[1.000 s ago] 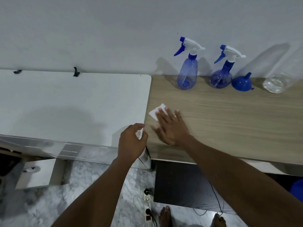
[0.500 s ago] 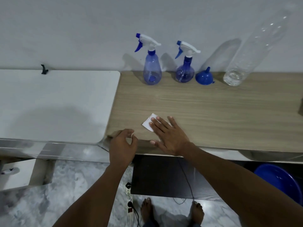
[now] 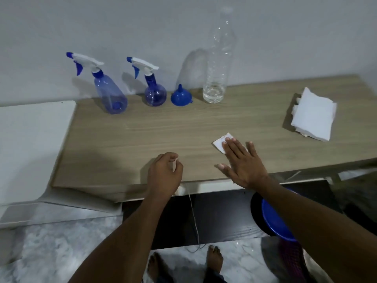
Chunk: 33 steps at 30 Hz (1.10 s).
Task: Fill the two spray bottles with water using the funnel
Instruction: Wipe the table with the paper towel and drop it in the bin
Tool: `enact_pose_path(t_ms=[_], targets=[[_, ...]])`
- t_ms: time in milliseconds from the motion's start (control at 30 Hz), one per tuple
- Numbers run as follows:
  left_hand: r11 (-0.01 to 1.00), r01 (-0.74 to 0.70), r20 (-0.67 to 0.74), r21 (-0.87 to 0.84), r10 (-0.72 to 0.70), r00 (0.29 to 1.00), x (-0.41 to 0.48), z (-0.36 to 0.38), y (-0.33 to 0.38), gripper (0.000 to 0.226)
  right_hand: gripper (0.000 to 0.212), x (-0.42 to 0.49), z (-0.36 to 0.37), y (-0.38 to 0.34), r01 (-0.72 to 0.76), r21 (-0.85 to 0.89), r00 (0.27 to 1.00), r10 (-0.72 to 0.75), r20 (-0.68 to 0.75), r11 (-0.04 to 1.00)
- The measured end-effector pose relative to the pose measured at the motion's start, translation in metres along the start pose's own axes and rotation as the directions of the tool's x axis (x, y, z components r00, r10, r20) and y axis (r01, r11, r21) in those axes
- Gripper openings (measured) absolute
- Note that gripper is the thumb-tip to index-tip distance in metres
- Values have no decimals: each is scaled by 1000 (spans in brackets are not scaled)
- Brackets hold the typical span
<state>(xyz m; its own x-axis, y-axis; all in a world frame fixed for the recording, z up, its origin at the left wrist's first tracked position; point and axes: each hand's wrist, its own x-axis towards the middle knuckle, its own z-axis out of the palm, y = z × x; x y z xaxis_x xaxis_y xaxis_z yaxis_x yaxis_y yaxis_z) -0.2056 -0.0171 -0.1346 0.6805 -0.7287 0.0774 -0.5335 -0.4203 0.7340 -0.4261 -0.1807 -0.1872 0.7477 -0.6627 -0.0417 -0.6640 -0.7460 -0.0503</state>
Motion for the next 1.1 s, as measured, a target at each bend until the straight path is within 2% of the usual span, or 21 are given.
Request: enact_pose_path(t_ms=[167, 367, 500, 633, 733, 867, 967, 1100], targets=[[999, -6, 64, 32, 4, 998, -5, 20, 18, 18, 85, -17, 4, 17, -316, 76, 948, 317, -2, 946], [998, -44, 101, 37, 40, 994, -8, 14, 10, 19, 89, -14, 11, -28, -656, 205, 742, 671, -7, 727], [995, -94, 104, 30, 91, 990, -4, -14, -15, 18, 92, -7, 15, -79, -742, 299, 620, 784, -36, 600], [995, -101, 87, 22, 99, 991, 3, -56, -55, 19, 93, 9, 23, -144, -748, 348, 580, 811, -70, 565], [996, -86, 52, 17, 85, 995, 7, -92, -89, 17, 93, 25, 26, -197, -736, 354, 596, 800, -67, 577], [998, -55, 33, 39, 54, 998, 7, -139, -135, 16, 93, 49, 30, -272, -695, 334, 650, 755, -87, 637], [999, -32, -4, 40, 32, 999, 5, -172, -163, 17, 95, 64, 31, -335, -615, 306, 741, 666, -90, 726], [999, 1, -66, 44, 2, 998, 3, -211, -193, 16, 96, 83, 32, -423, -421, 334, 880, 469, -73, 843]])
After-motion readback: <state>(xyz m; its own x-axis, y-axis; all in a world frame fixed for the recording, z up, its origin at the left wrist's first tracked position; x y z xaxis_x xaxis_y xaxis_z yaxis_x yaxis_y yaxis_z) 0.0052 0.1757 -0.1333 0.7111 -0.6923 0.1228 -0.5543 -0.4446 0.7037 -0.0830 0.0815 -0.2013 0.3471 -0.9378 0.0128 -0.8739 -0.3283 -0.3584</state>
